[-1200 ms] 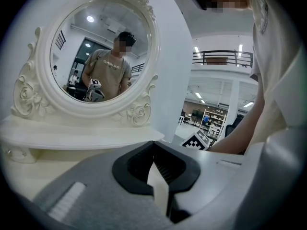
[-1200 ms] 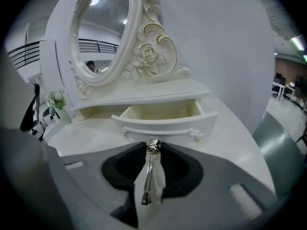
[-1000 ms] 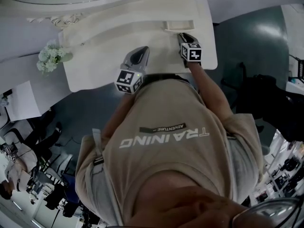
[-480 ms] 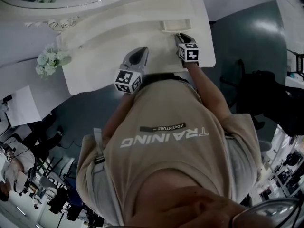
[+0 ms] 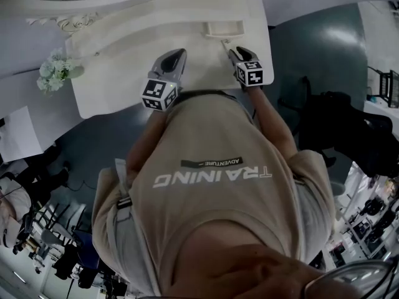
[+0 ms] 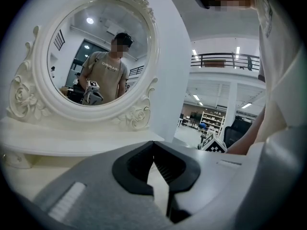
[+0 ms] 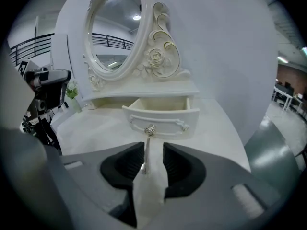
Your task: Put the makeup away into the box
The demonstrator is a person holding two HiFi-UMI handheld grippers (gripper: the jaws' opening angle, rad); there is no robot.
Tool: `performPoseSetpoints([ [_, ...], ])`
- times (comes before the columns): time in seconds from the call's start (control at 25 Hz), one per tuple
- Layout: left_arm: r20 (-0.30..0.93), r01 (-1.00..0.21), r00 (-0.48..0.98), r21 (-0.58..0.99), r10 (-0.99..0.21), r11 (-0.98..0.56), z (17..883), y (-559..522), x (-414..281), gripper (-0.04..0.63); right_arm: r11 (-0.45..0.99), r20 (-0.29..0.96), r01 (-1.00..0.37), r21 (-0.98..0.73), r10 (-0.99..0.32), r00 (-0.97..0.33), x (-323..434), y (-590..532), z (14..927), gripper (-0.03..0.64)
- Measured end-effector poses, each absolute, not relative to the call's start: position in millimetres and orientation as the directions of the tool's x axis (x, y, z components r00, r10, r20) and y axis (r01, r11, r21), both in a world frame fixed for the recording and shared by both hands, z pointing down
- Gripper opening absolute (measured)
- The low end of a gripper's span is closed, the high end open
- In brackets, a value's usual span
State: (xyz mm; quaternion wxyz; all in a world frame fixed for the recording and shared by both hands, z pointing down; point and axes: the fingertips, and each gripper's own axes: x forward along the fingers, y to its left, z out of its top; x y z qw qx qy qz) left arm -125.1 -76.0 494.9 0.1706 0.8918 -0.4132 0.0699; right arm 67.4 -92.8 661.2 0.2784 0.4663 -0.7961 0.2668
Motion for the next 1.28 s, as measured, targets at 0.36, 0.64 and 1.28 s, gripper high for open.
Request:
performPoseSetpoints([
  [0.36,0.281,-0.744,0.668,0.239,-0.689,-0.623,505,-99,-113,0.006,0.500,0.727,-0.853,-0.149,-0.529,-0.437,56,-83,672,0.126],
  [0.64,0.288,-0.743,0.669,0.247,-0.686,-0.622,519,-104,-122,0.008,0.508,0.765,-0.848,-0.150,-0.484,-0.425,48,-78,690,0.124],
  [1.28,0.280,-0.656,0.755,0.288,-0.593,-0.698,540,-107,-145,0.007,0.489,0.807,-0.870,-0.070,-0.485,-0.337,42,-70,700,0.048],
])
